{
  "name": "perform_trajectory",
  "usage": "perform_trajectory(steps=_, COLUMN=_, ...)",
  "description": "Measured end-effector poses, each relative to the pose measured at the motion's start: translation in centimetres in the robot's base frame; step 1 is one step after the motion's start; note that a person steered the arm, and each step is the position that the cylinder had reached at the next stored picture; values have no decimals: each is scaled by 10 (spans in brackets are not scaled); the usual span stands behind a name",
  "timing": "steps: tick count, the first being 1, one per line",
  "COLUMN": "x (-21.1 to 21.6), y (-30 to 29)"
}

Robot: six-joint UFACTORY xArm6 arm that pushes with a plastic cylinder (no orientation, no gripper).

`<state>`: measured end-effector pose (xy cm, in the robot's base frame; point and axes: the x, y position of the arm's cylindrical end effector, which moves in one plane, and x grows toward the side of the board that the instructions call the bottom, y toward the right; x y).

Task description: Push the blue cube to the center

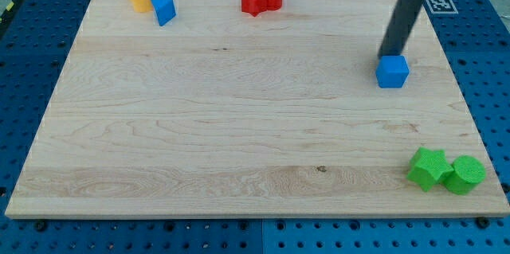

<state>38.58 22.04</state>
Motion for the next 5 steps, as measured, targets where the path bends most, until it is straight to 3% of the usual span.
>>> perform_trajectory(steps=1, x=6, y=32)
perform_trajectory(steps=2, x=31, y=27)
perform_trajectory(steps=4, x=32, y=-48)
perform_trajectory(steps=5, x=37, y=-55)
